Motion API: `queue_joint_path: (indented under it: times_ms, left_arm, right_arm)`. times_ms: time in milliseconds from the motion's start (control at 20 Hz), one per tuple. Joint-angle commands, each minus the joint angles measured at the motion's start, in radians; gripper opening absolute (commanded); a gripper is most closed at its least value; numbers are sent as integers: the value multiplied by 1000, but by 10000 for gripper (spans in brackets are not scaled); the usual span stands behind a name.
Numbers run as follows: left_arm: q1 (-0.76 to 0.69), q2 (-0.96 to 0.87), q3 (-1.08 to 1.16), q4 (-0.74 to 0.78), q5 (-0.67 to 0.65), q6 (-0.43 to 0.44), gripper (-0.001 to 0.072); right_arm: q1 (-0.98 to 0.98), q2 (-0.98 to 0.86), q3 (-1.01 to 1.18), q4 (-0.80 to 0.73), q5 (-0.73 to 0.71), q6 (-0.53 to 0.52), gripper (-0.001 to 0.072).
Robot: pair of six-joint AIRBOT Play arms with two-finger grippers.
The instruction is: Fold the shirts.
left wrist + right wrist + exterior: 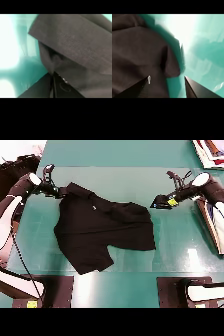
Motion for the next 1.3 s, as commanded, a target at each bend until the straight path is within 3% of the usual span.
queue_joint_path:
  times_ms: [0, 100, 200, 250, 300, 350, 500, 700, 1000, 1250]
  left_arm:
    - [-2, 1, 48, 0, -34, 5, 24]
    - [-2, 1, 75, 0, -54, 5, 24]
    - [-2, 1, 87, 0, -66, 5, 24]
    - [-2, 1, 92, 1, -74, 5, 24]
    - [-2, 2, 93, 1, -81, 5, 24]
    - [-2, 3, 93, 1, -95, 5, 24]
    - [-2, 70, 96, 23, -97, 5, 23]
    - [-2, 305, 177, 71, -63, 6, 23]
    - [-2, 706, 390, 56, -66, 6, 24]
    - [-2, 919, 511, 47, -65, 5, 23]
  right_arm:
    - [43, -73, 1, -1, -49, 0, 517]
    - [74, -120, 1, -1, -106, 0, 506]
    - [100, -147, 2, -3, -151, 0, 418]
    - [108, -152, 3, -3, -170, 0, 296]
    - [109, -151, 3, -7, -193, 0, 99]
    - [109, -142, 3, -7, -216, 0, 21]
    - [75, -40, 3, -10, -286, 0, 20]
    - [-24, 225, 33, -11, -352, -1, 20]
    - [-117, 501, 311, -11, -241, -69, 20]
    - [-182, 660, 443, -12, -167, -73, 20]
